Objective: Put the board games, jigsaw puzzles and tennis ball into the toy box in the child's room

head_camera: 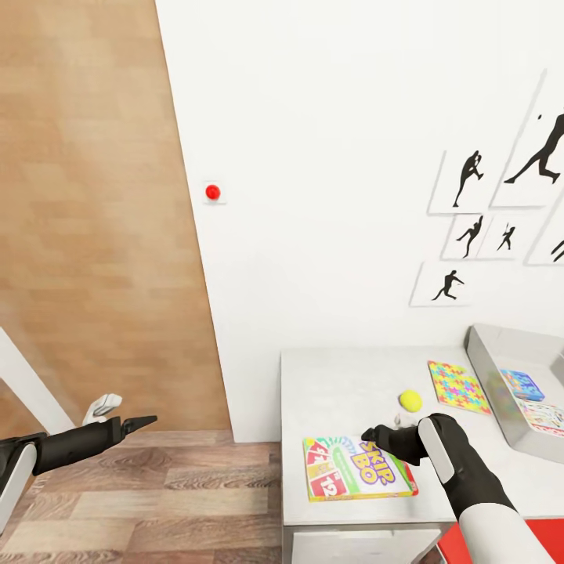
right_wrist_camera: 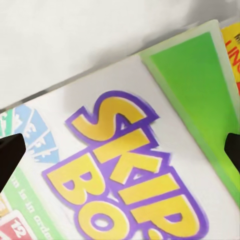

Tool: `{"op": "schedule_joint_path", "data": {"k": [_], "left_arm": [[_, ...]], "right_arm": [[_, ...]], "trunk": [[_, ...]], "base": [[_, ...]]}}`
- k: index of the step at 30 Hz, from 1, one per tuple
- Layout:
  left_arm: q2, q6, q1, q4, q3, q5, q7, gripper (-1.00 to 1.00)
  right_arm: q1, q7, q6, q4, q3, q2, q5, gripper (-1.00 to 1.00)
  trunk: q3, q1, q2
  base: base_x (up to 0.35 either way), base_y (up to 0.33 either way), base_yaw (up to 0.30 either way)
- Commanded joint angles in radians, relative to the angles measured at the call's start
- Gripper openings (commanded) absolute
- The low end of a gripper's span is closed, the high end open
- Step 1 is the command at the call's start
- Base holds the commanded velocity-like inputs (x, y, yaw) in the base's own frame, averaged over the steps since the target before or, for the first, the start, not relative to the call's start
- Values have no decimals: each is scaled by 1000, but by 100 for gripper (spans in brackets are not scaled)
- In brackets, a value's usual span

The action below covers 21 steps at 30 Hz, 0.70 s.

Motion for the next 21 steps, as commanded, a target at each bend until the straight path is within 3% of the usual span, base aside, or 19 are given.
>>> {"op": "schedule_joint_path", "data": {"k": [1,14,21], "left_arm": [[0,4,-1,0,1,-1,-4,100],[0,4,-1,0,1,-1,-3,100],[0,4,0,0,1,-1,-4,100]], "right_arm": [[-1,-1,4,-1,-1,0,-2,100],[-1,1,5,-1,-2,-1,-2,100],[-1,1,5,-1,-2,-16,-3,100]], "trunk": [[-2,1,-2],[-2,1,-2],[-2,1,-2]], "base": [[0,13,0],[0,-5,0],[0,-197,0]]}}
